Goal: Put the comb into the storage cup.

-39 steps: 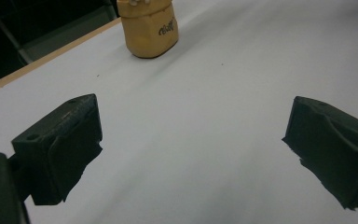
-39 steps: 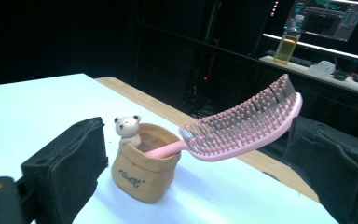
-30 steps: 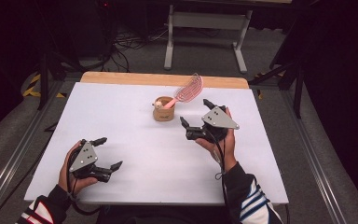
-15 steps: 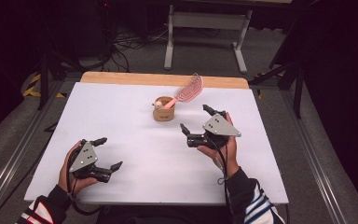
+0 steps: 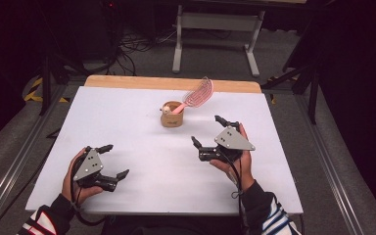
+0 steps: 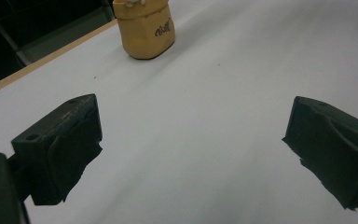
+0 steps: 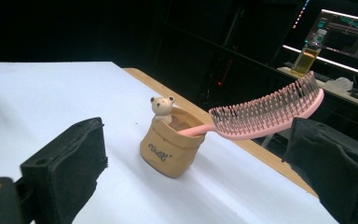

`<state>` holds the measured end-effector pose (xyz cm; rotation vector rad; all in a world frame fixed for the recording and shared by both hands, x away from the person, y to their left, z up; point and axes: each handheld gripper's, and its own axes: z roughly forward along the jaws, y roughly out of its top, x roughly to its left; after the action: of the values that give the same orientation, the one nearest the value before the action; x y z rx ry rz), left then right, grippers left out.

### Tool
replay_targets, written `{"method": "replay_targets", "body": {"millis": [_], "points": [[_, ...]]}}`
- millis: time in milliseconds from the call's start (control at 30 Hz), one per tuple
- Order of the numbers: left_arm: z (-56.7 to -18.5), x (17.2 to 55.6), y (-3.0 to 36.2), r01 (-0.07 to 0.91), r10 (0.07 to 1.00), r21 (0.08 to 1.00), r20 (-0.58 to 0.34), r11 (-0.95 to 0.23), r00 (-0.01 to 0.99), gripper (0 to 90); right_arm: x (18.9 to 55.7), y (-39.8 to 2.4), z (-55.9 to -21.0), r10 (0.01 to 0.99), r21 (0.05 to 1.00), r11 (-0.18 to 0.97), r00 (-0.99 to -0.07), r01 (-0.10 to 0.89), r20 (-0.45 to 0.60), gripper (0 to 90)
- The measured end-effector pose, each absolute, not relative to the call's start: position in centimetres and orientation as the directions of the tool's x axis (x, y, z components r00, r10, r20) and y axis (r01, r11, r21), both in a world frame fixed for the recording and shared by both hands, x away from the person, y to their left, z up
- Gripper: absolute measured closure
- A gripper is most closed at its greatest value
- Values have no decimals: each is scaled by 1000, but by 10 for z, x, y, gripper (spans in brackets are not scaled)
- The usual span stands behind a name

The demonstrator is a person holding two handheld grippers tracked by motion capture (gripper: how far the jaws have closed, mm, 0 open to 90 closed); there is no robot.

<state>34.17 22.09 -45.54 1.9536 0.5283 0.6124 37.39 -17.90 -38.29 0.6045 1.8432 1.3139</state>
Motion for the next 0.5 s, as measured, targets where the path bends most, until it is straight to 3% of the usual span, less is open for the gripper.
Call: {"method": "replay_targets", "body": {"millis": [500], "points": [[-456, 342, 220, 103, 598, 901, 190, -421, 779, 49, 361, -188, -393, 731, 921, 382, -586, -71, -349, 52]]}}
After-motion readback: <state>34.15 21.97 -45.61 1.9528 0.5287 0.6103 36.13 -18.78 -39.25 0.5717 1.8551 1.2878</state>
